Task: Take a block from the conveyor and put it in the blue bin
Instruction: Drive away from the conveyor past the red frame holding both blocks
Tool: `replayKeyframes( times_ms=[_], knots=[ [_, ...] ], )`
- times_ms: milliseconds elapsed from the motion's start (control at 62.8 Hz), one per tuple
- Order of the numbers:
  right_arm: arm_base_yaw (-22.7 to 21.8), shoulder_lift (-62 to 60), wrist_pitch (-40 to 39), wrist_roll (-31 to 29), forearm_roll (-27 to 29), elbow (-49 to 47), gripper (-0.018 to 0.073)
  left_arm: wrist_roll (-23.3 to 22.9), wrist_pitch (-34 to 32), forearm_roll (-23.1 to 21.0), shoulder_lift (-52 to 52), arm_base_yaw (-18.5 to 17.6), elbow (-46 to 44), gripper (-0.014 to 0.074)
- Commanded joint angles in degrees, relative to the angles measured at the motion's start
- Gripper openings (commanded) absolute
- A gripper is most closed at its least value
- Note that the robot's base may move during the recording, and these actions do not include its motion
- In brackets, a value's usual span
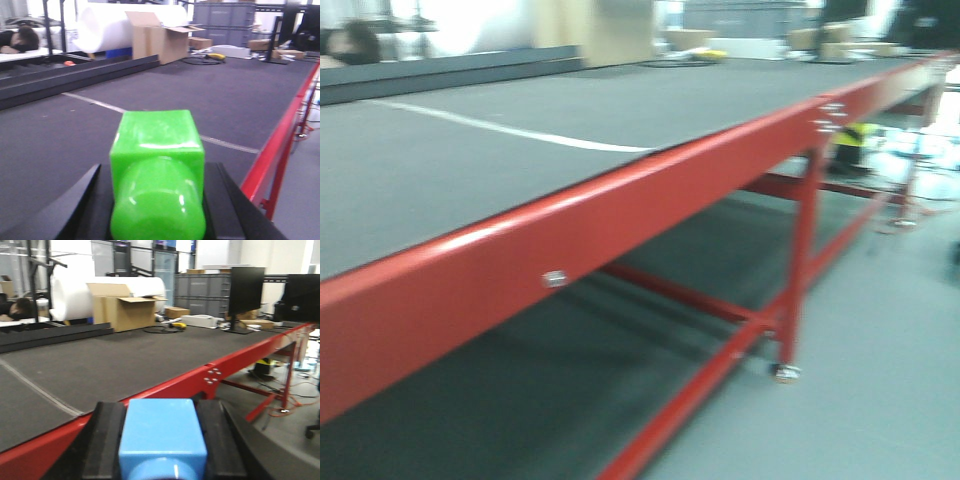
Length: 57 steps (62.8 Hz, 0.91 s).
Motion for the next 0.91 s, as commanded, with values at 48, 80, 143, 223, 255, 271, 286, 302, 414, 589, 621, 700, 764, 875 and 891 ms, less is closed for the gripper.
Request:
replayKeyframes(
  times_ms=[48,80,143,223,255,271,286,302,414,589,621,700,764,875,891],
  knots=[
    [0.11,-0.13,-0.82,-0.44,-0.51,-0.46,-0.0162,0.12,-1.14,-0.03,-0.22,-0.33,0.18,-0.0111],
    [0.11,-0.13,-0.82,-0.44,-0.51,-0.46,-0.0162,0.12,-1.14,-0.03,-0.22,-0.33,0.18,-0.0111],
    [0.11,-0.13,-0.82,-0.44,-0.51,-0.46,-0.0162,0.12,-1.14,-0.03,-0.22,-0.33,0.18,-0.0111],
    [0.11,-0.13,-0.82,-0.44,-0.51,-0.46,-0.0162,0.12,-1.14,-0.03,-0.22,-0.33,0.18,-0.0111],
    [0.11,-0.13,-0.82,-0.44,-0.51,-0.46,-0.0162,0.12,-1.14,-0.03,-0.22,-0.33,0.18,-0.0111],
    [0.11,-0.13,-0.82,-0.44,-0.51,-0.46,-0.0162,0.12,-1.14,-0.03,-0.22,-0.33,0.18,-0.0111],
    [0.11,-0.13,-0.82,-0.44,-0.51,-0.46,-0.0162,0.12,-1.14,-0.03,-0.22,-0.33,0.18,-0.0111],
    [0.11,-0.13,-0.82,-0.44,-0.51,-0.46,-0.0162,0.12,-1.14,-0.03,-0.22,-0.33,0.18,-0.0111],
    [0.11,-0.13,-0.82,-0.44,-0.51,-0.46,-0.0162,0.12,-1.14,-0.03,-0.22,-0.33,0.18,-0.0111],
    [0.11,-0.13,-0.82,-0.44,-0.51,-0.46,-0.0162,0.12,-1.14,-0.03,-0.22,-0.33,0.18,-0.0111],
    [0.11,-0.13,-0.82,-0.44,-0.51,-0.46,-0.0162,0.12,-1.14,-0.03,-0.22,-0.33,0.18,-0.0111],
    [0.11,-0.13,-0.82,-0.44,-0.51,-0.46,-0.0162,0.12,-1.14,-0.03,-0.22,-0.33,0.18,-0.0111],
    [0.11,-0.13,-0.82,-0.44,-0.51,-0.46,-0.0162,0.12,-1.14,-0.03,-0.22,-0.33,0.18,-0.0111],
    [0.11,-0.13,-0.82,-0.44,-0.51,-0.46,-0.0162,0.12,-1.14,-0.03,-0.22,-0.33,0.18,-0.0111],
    [0.11,-0.13,-0.82,-0.44,-0.51,-0.46,-0.0162,0.12,-1.14,-0.03,-0.22,-0.33,0.18,-0.0111]
  ],
)
